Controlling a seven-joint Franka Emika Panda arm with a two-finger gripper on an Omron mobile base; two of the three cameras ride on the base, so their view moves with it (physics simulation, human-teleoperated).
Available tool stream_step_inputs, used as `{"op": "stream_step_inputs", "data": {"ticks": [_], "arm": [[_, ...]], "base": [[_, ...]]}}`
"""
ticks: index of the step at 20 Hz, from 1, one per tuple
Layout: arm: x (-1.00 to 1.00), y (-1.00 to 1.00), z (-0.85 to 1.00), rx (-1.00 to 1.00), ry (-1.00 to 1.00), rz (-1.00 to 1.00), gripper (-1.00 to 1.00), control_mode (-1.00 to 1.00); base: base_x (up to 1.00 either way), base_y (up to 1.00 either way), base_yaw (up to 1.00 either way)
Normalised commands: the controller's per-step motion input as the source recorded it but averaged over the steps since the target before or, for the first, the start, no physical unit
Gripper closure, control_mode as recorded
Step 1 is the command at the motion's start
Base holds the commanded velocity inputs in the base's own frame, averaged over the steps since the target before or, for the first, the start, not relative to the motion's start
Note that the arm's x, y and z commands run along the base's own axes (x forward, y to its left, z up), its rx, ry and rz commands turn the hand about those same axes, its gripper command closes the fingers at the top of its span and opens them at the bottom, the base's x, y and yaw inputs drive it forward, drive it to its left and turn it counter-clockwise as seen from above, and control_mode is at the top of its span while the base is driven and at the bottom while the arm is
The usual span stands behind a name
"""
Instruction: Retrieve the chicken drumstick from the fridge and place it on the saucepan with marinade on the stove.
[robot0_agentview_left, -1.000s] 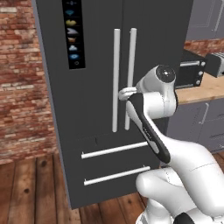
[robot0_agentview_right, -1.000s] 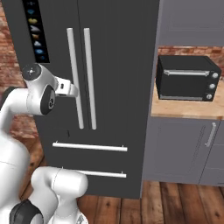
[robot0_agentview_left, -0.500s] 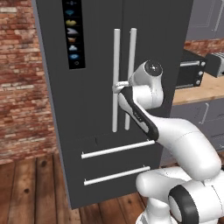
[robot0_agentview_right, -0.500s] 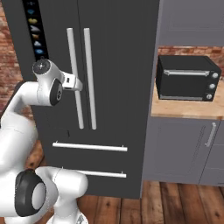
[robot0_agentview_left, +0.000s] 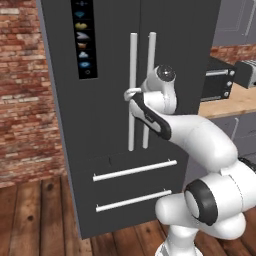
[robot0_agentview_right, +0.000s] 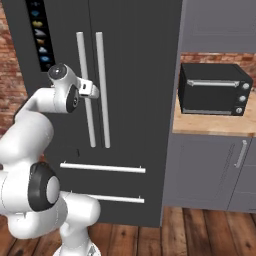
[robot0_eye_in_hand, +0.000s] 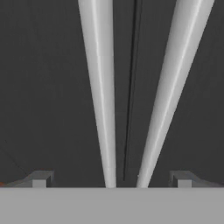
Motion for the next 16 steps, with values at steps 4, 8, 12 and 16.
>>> {"op": "stream_step_inputs", "data": {"ticks": [4, 8, 12, 16], "arm": [[0.28, 0.11, -0.21, 0.00, -0.06, 0.00, -1.00, -1.00], [0.31, 0.11, -0.16, 0.00, -0.05, 0.00, -1.00, -1.00], [0.33, 0.01, -0.11, 0.00, -0.02, 0.00, -1.00, -1.00], [0.28, 0.00, -0.06, 0.00, 0.00, 0.00, -1.00, -1.00]], "base": [[0.00, 0.00, 0.00], [0.00, 0.00, 0.00], [0.00, 0.00, 0.00], [0.00, 0.00, 0.00]]}}
